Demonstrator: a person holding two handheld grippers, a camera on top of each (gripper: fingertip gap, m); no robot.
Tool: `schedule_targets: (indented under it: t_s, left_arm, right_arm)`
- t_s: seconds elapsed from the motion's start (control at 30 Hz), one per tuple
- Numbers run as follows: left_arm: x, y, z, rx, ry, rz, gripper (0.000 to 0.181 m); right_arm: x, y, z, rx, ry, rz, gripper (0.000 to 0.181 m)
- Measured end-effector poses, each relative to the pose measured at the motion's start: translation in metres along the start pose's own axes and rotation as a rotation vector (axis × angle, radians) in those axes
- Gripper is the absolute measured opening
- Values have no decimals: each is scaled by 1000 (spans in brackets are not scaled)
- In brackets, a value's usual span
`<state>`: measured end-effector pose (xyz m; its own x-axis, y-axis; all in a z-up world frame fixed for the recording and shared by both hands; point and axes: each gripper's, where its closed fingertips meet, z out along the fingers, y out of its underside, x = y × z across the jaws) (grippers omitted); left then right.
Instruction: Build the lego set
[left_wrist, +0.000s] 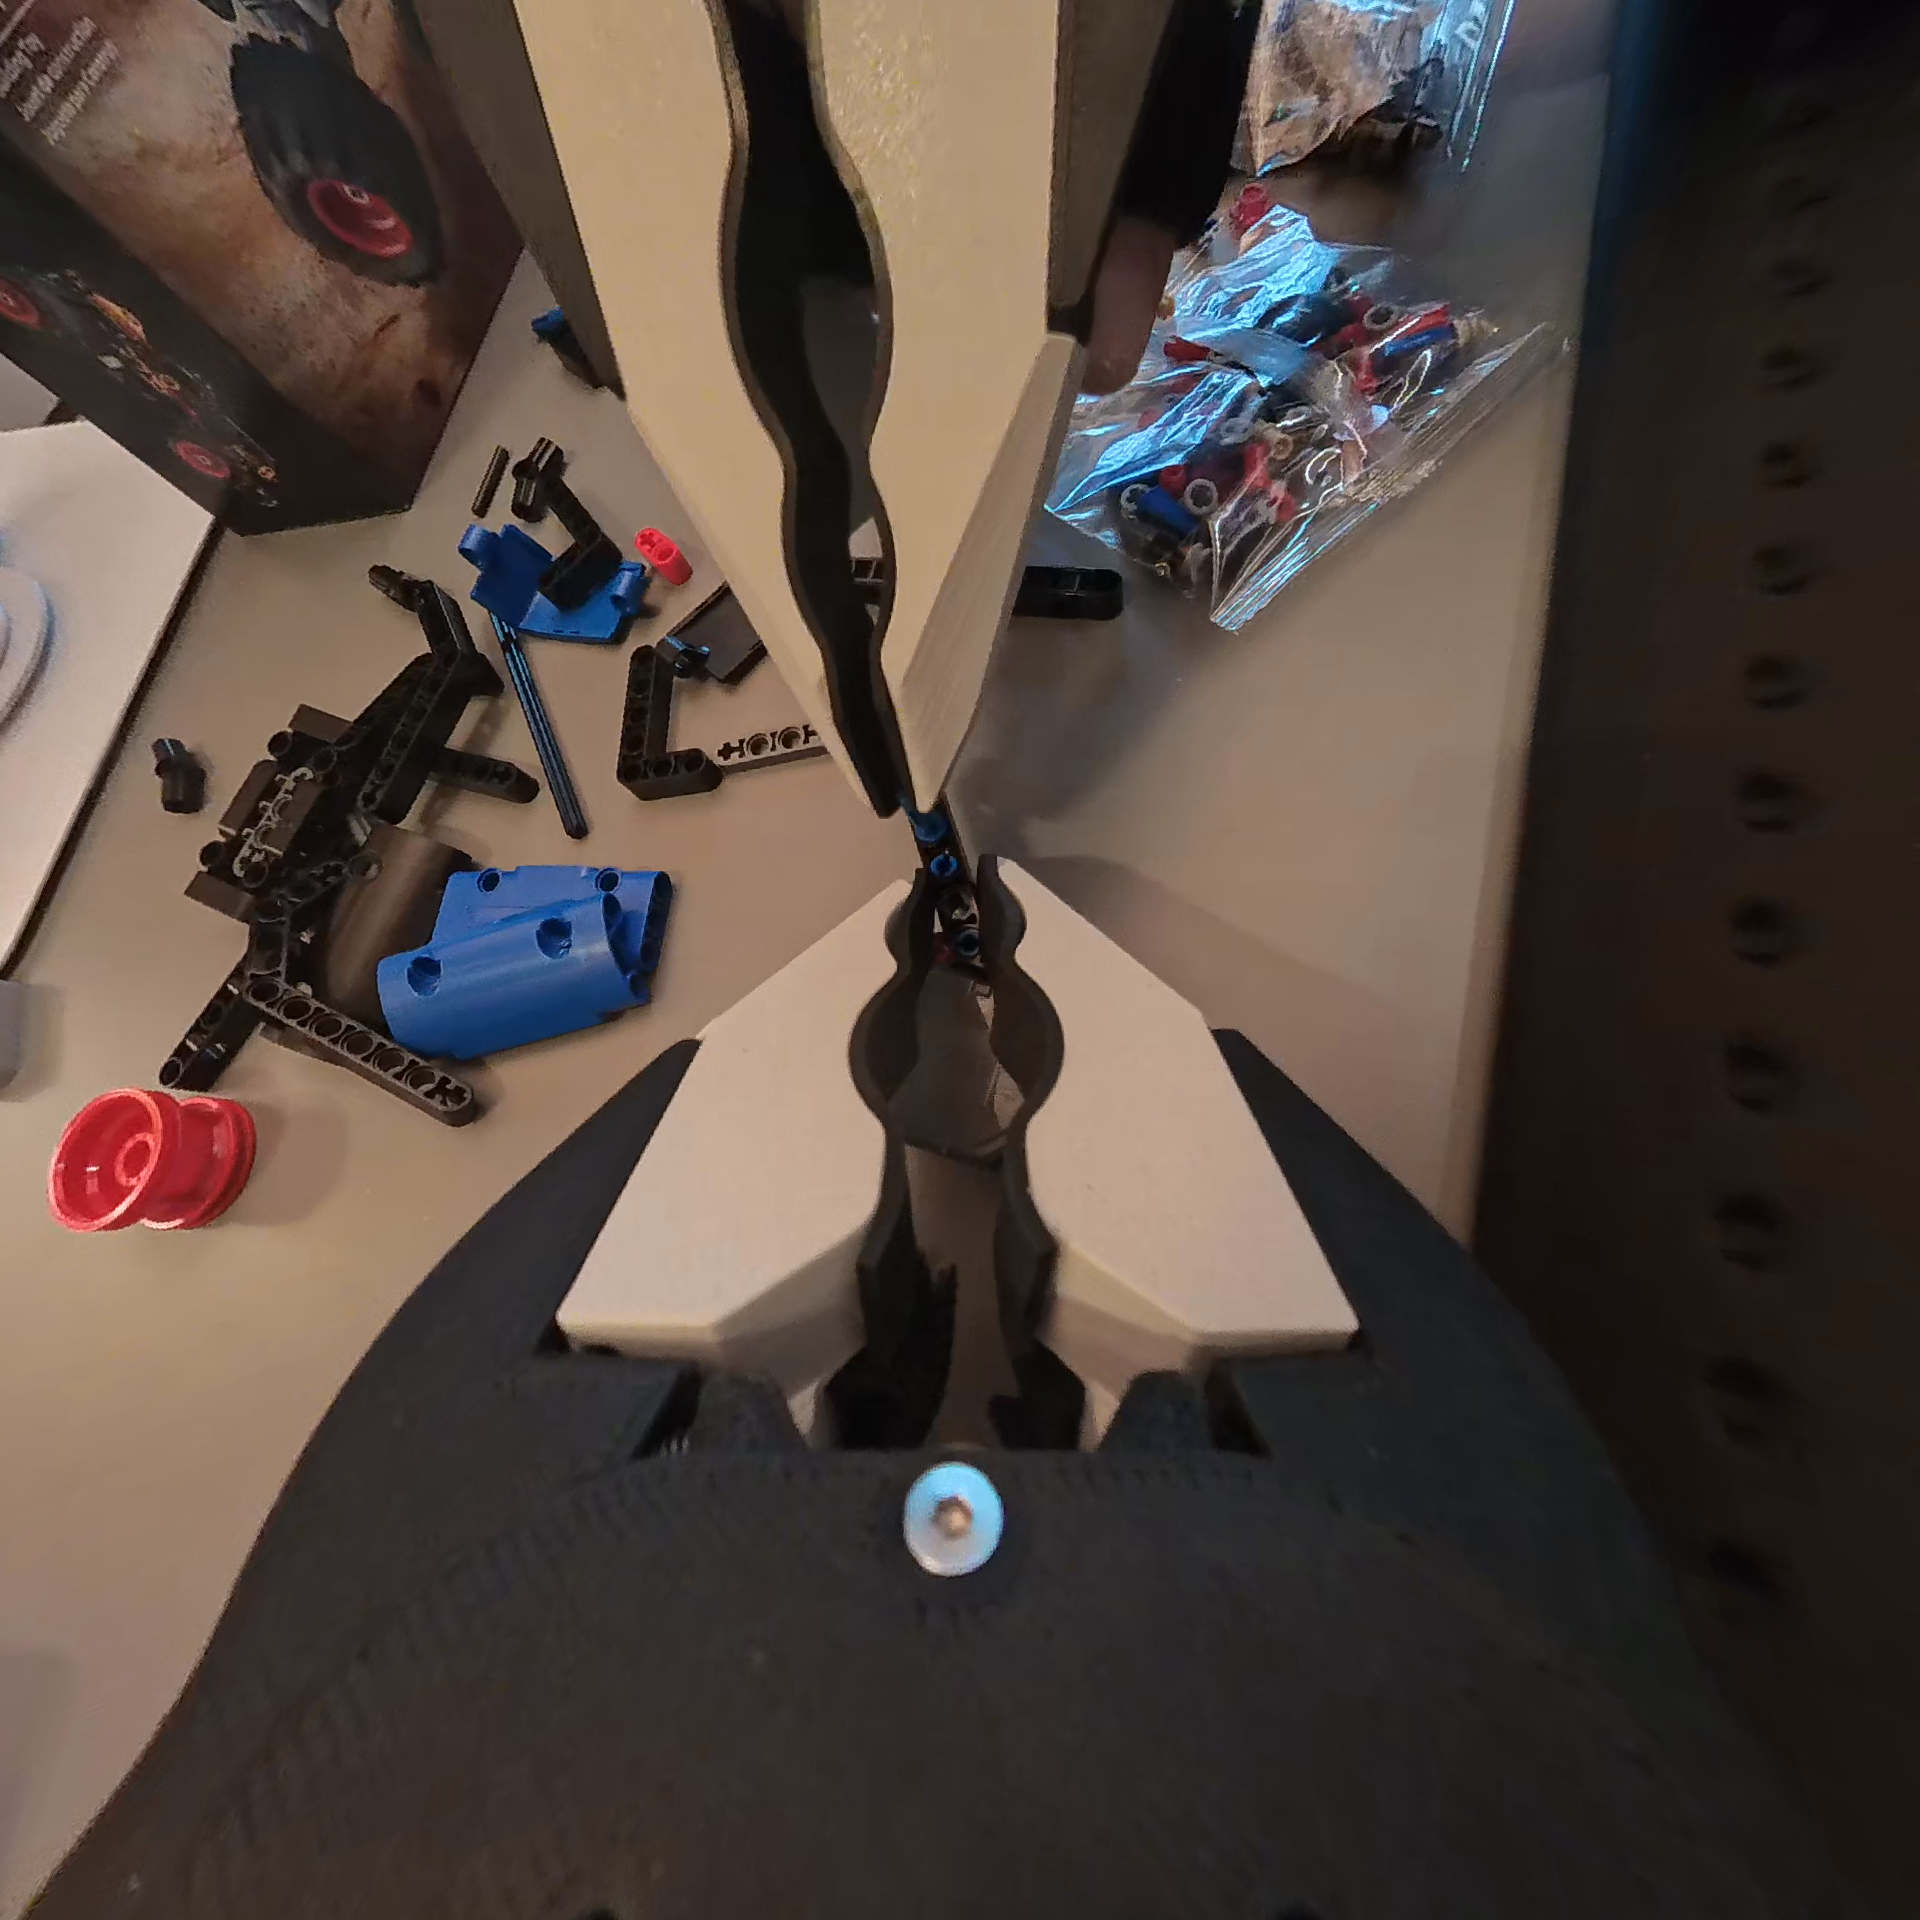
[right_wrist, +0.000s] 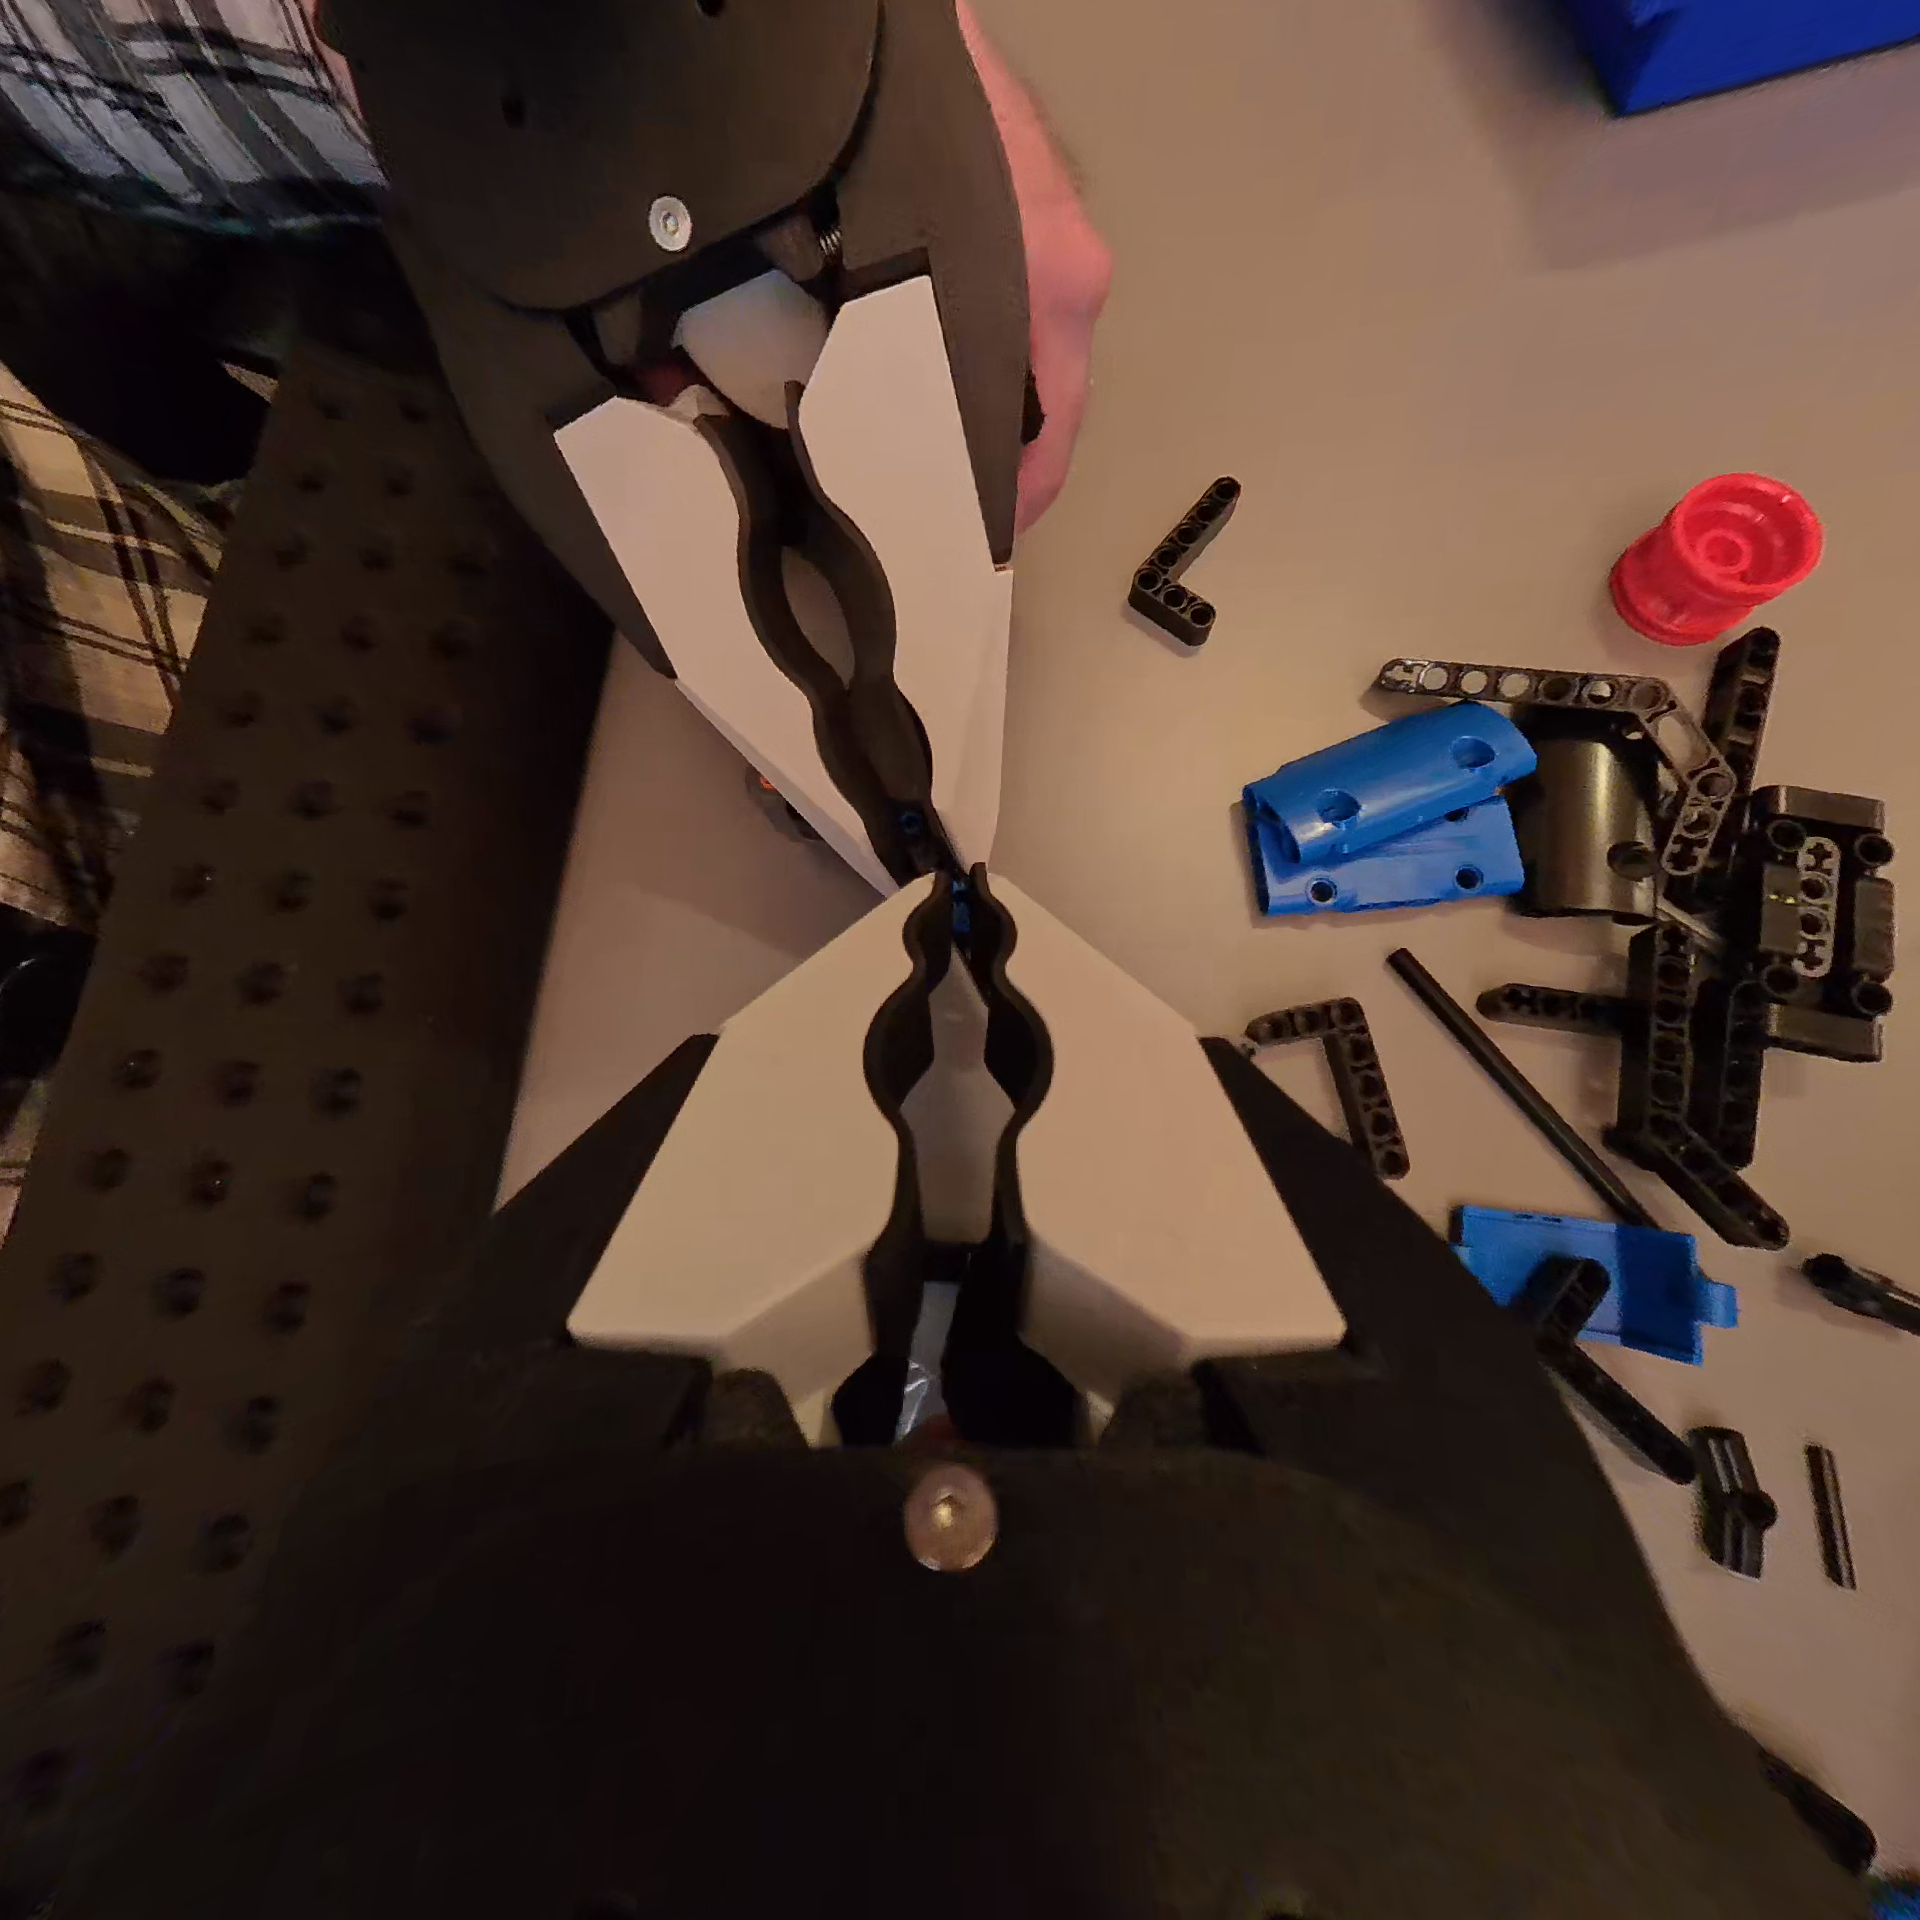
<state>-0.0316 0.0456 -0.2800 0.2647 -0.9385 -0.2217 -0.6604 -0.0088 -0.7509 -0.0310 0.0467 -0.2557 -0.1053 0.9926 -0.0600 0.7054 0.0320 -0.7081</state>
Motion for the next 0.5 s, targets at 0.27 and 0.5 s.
schedule_targets:
  t_s: [0.27,0.5]
  left_arm:
    - [-1,0,-1,4,5,-9,5]
    - [-5,-3,-2,36,-21,-7,6]
  right_arm:
    - [1,1,2,-16,18,-6,0]
    - [2,-13,-13,89,28,21,9]
